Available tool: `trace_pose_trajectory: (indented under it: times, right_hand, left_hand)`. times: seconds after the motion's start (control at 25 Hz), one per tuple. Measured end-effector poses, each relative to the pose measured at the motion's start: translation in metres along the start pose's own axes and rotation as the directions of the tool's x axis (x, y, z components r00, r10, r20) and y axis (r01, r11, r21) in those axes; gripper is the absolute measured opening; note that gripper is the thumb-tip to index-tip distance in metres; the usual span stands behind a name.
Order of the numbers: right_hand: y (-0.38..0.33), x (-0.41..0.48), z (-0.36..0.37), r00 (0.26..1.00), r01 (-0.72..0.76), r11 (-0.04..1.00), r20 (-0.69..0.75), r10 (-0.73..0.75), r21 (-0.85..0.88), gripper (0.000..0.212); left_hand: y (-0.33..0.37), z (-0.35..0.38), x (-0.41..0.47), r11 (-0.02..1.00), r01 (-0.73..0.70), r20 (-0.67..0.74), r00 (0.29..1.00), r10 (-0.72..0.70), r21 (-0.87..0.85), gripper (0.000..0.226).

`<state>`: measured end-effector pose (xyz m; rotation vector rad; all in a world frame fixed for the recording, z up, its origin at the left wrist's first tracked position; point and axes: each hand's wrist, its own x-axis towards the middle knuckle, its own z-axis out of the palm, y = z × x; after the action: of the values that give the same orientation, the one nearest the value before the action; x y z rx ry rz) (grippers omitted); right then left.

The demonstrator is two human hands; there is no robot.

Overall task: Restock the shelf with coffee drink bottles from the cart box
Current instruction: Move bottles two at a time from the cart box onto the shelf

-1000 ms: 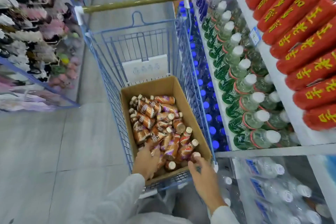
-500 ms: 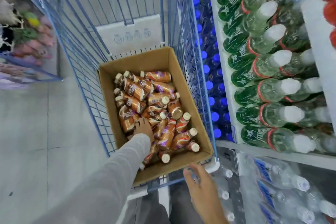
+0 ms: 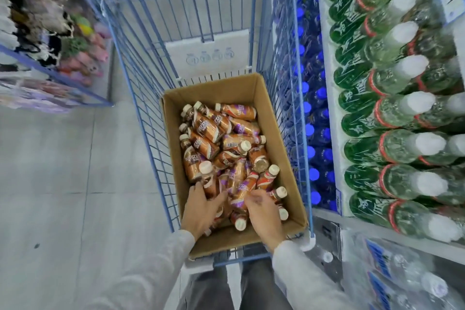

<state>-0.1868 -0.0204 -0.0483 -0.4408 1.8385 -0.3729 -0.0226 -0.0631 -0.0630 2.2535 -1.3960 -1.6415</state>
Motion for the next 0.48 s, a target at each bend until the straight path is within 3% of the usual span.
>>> trace_pose_trajectory:
  times: [0.12, 0.2, 0.28, 0.36, 0.48]
  right_hand:
    - [-0.032, 0.052, 0.029, 0.997, -0.066, 0.995, 0.043, 0.063, 0.074, 0.028]
    - [-0.050, 0.086, 0.052, 0.985, -0.159, 0.966, 0.099, 0.142, 0.202, 0.061]
    - [-0.063, 0.117, 0.076, 0.969, -0.245, 0.928, 0.093, 0.227, 0.282, 0.095]
    - [-0.069, 0.140, 0.094, 0.951, -0.297, 0.885, 0.028, 0.308, 0.358, 0.114]
    - [-0.070, 0.156, 0.110, 0.917, -0.305, 0.853, -0.111, 0.384, 0.424, 0.103]
  left_hand:
    - [-0.006, -0.026, -0.043, 0.966, 0.008, -0.077, 0.997, -0.029, -0.260, 0.045]
    - [-0.012, -0.039, -0.061, 0.922, 0.021, -0.111, 0.991, -0.069, -0.386, 0.030]
    - [-0.016, -0.050, -0.069, 0.898, 0.053, -0.108, 0.988, -0.110, -0.437, 0.034]
    - [-0.020, -0.056, -0.071, 0.883, 0.053, -0.104, 0.988, -0.114, -0.466, 0.044]
    - [-0.023, -0.060, -0.069, 0.887, 0.042, -0.083, 0.993, -0.090, -0.459, 0.058]
